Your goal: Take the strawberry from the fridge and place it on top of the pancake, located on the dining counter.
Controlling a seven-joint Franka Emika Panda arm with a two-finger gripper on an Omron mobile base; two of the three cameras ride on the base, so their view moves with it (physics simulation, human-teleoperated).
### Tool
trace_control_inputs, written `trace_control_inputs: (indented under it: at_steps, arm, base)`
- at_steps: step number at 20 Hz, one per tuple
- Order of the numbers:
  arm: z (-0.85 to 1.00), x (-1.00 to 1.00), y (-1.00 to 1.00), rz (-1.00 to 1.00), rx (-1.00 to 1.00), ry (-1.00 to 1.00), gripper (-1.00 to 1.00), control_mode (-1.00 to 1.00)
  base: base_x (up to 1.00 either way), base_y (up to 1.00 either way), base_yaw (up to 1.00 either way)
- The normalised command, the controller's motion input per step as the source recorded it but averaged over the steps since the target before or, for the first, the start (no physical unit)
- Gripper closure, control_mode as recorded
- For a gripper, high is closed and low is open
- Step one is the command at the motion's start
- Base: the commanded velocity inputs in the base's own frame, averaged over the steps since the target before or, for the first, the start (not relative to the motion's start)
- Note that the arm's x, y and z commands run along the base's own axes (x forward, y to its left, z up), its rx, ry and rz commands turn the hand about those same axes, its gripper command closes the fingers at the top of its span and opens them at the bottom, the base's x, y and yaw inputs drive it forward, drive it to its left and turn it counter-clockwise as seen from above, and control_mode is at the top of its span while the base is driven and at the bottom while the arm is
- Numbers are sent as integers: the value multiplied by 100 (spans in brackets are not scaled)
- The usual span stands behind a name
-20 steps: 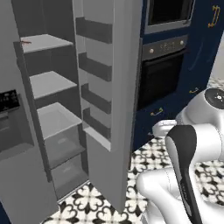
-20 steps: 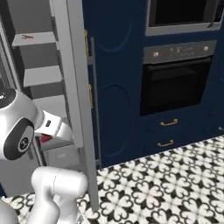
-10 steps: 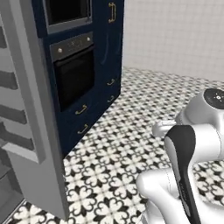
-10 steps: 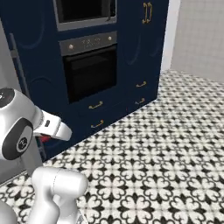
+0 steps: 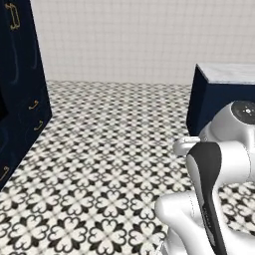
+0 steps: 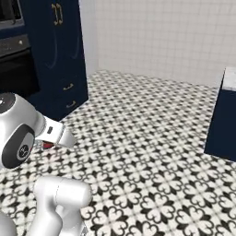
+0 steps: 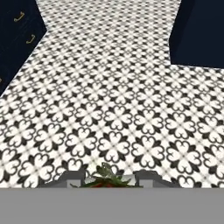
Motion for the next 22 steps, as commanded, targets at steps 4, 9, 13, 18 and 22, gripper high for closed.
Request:
trace_control_inputs:
  at_steps: [4,9,13,18,22]
  arm:
    - [0,0,0,0,0,0,100,100]
    - [0,0,0,0,0,0,100,100]
    - [0,0,0,0,0,0,100,100]
    - [0,0,0,0,0,0,100,100]
    - [0,0,0,0,0,0,100,100]
  base:
    - [64,-60,-32]
    - [100,14,-13]
    - [100,58,-30]
    - [100,75,-35]
    - [100,61,-32]
